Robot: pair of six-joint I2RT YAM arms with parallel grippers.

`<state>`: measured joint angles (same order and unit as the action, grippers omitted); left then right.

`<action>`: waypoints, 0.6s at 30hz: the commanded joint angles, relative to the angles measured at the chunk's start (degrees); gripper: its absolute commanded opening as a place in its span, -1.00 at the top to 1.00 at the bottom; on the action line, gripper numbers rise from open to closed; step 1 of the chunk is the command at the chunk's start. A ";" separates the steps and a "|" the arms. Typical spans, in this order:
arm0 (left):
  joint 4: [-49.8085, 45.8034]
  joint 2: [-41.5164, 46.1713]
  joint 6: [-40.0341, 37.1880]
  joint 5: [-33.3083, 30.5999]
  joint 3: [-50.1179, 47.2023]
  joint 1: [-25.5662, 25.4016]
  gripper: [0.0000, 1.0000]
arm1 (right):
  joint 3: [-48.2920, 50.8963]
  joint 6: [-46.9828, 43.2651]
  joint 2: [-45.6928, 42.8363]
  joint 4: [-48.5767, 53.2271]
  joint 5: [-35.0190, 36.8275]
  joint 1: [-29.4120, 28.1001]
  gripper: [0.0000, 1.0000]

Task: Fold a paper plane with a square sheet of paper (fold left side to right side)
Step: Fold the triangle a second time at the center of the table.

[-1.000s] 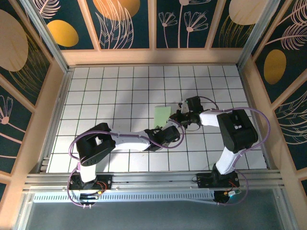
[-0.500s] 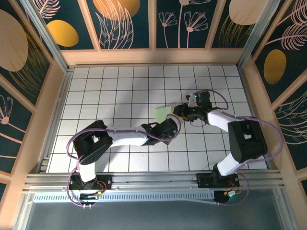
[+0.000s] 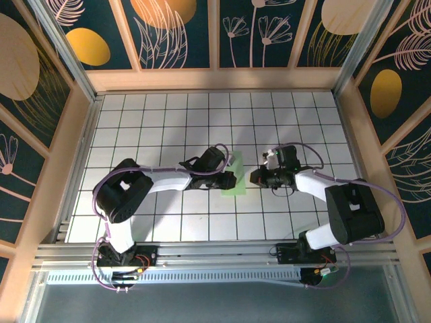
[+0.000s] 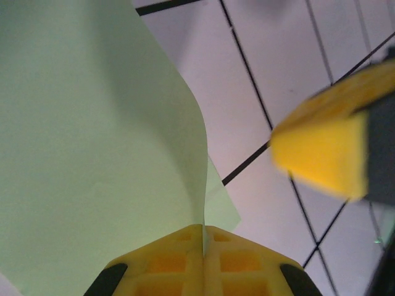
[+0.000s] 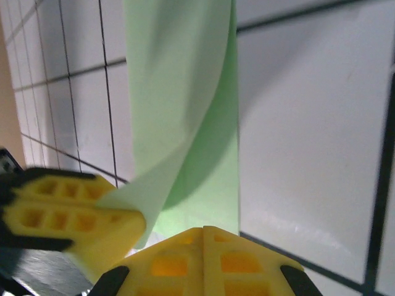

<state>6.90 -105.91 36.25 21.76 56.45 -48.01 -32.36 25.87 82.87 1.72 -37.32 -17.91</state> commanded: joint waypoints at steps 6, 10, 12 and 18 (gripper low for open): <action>5.06 -1.92 4.11 6.55 -1.91 1.40 1.00 | 0.37 1.64 4.80 -3.92 2.67 -5.39 1.00; 4.37 -2.48 3.49 6.10 -2.07 1.78 1.00 | 0.15 1.00 5.96 -3.03 3.48 -5.58 1.00; 3.93 -2.63 3.17 5.83 -2.20 1.79 1.00 | 0.01 0.55 6.46 -2.26 3.56 -5.72 1.00; 4.00 -2.36 2.21 5.51 -3.03 2.33 1.00 | 0.20 -0.37 7.63 -0.21 4.80 -5.86 1.00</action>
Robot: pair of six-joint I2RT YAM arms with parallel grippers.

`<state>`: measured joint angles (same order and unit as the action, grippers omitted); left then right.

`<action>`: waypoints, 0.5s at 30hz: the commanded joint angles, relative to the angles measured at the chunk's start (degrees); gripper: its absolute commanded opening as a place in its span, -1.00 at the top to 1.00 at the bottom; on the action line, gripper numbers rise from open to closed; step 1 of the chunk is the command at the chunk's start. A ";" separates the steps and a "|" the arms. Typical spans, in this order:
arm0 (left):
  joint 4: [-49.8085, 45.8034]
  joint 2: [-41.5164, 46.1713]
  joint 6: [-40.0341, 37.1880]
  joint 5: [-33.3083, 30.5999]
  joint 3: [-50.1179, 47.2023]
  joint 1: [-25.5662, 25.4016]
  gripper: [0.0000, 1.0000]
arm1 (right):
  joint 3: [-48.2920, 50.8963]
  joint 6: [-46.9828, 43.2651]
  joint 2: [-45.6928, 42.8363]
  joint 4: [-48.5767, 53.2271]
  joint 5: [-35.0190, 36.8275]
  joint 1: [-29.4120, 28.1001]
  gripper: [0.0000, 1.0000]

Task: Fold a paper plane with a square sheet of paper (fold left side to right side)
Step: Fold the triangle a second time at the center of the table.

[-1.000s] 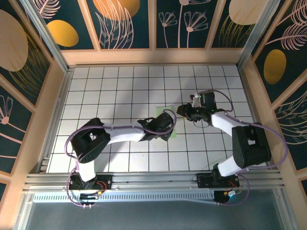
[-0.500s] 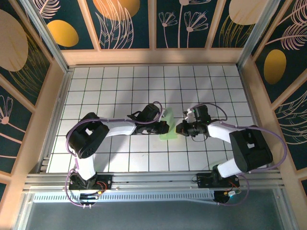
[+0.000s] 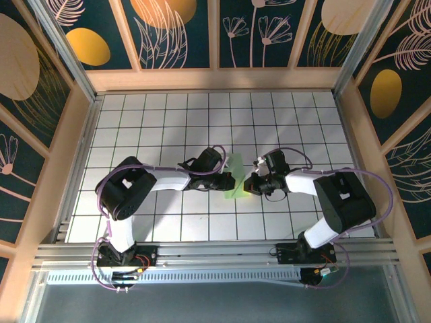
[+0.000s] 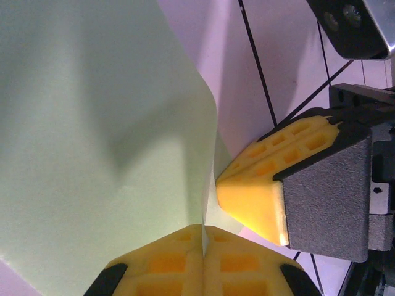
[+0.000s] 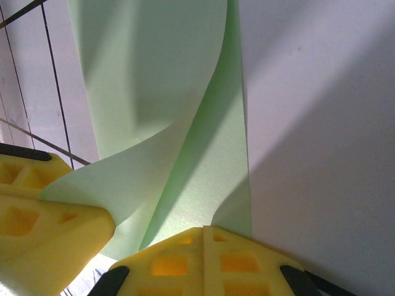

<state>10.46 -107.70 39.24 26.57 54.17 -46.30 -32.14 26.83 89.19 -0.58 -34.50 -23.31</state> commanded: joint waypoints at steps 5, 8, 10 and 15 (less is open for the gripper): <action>-0.75 -0.23 -2.51 0.38 -0.88 1.33 1.00 | -0.11 -1.69 1.99 2.76 2.33 -0.44 1.00; -1.73 0.25 -3.71 -0.36 -0.99 1.73 1.00 | -0.12 -1.91 2.10 2.81 2.25 -0.46 1.00; -2.02 0.56 -4.16 -0.73 -1.00 2.09 1.00 | -0.12 -2.04 2.28 2.87 2.25 -0.42 1.00; -3.70 0.58 -5.40 -1.86 -0.43 2.47 1.00 | -0.12 -2.13 2.22 3.12 2.25 -0.44 1.00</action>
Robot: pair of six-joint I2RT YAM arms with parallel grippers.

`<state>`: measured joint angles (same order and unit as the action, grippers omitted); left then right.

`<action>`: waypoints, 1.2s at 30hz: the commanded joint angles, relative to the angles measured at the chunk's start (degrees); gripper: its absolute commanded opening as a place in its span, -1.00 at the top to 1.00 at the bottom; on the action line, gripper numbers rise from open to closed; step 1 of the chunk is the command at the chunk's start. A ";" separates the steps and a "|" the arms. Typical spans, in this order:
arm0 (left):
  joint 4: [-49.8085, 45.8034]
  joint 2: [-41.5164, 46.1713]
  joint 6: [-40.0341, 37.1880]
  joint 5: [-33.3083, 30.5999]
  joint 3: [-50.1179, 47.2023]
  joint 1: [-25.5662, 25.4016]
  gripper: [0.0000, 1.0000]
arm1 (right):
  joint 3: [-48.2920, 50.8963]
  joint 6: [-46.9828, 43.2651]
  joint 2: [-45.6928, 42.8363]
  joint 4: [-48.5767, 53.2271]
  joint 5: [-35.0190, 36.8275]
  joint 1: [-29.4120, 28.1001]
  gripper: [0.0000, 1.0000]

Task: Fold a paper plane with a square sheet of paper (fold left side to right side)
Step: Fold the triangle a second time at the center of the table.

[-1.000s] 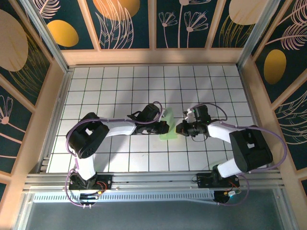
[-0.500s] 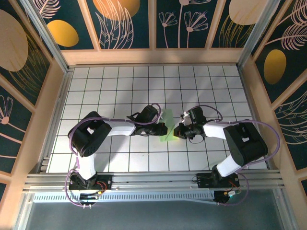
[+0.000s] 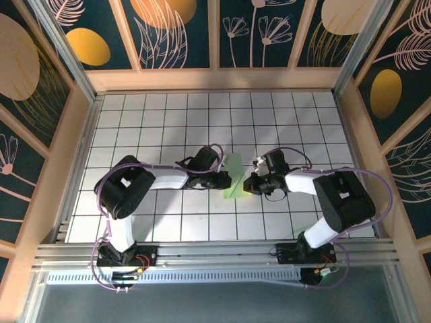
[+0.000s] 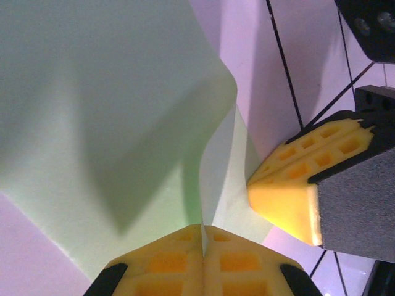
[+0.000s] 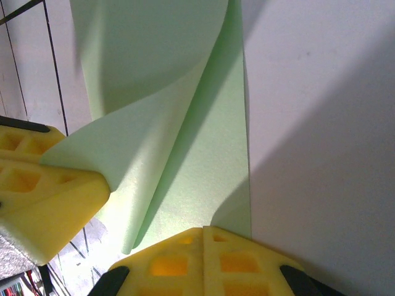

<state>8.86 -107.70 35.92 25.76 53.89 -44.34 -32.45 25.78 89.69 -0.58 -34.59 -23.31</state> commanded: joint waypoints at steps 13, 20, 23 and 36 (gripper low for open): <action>-4.50 0.74 -3.97 -3.93 1.20 1.27 1.00 | 0.19 -1.18 1.70 3.70 2.42 -0.50 1.00; -4.82 1.08 -4.37 -4.66 1.39 1.56 1.00 | 0.36 -1.25 1.64 3.54 2.33 -0.50 1.00; -4.65 1.20 -4.37 -4.75 1.48 1.63 1.00 | 0.37 -1.25 1.68 3.56 2.33 -0.44 1.00; -2.85 1.29 -4.97 -2.95 1.44 1.76 1.00 | 0.37 -1.34 2.23 3.48 2.42 -0.50 1.00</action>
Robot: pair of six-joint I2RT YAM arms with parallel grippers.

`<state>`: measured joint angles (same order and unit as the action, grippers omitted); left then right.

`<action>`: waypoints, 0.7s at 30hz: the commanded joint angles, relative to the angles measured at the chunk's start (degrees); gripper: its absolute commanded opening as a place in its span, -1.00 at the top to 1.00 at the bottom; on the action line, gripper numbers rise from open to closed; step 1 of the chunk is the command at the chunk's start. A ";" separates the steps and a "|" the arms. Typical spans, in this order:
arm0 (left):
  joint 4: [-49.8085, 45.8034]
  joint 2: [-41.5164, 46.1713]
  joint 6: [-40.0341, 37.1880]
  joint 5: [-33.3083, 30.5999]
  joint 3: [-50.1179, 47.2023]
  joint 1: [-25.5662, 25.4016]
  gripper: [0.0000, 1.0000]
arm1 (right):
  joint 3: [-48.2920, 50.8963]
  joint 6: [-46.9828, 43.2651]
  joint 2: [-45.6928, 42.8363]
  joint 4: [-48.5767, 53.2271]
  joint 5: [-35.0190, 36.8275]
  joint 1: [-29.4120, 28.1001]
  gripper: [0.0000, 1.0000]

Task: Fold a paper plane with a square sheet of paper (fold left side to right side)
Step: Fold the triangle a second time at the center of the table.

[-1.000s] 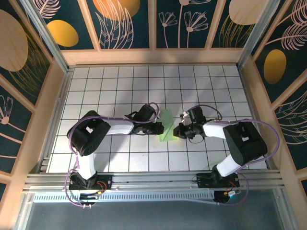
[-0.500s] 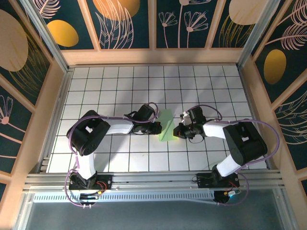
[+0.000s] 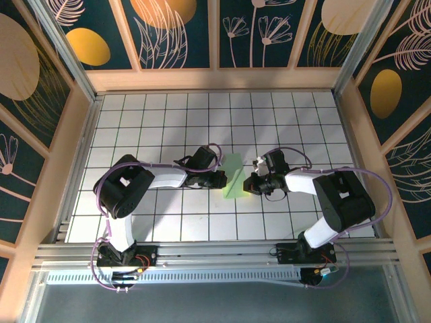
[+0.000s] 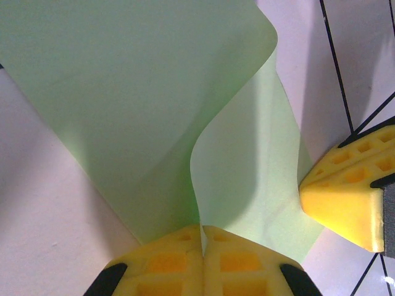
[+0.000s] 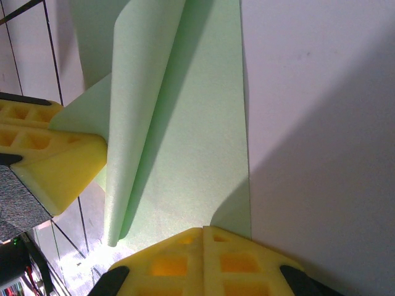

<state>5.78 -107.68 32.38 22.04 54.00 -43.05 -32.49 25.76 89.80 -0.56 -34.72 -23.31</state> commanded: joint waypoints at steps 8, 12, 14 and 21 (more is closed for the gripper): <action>0.13 1.65 -1.95 -0.25 1.37 0.48 1.00 | 0.50 -1.41 2.33 3.51 2.63 -0.43 1.00; 0.02 1.60 -2.02 -0.57 1.42 0.43 1.00 | 0.32 -1.59 2.48 3.73 2.64 -0.50 1.00; 0.19 1.69 -2.06 -0.62 1.37 0.44 1.00 | 0.23 -1.68 2.50 3.90 2.64 -0.50 1.00; 0.54 2.26 -2.50 -1.08 1.37 0.44 1.00 | -0.04 -1.81 2.82 4.21 2.64 -0.42 1.00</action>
<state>5.78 -107.61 31.31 21.78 54.04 -43.05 -32.91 25.34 90.32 -0.45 -35.05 -23.31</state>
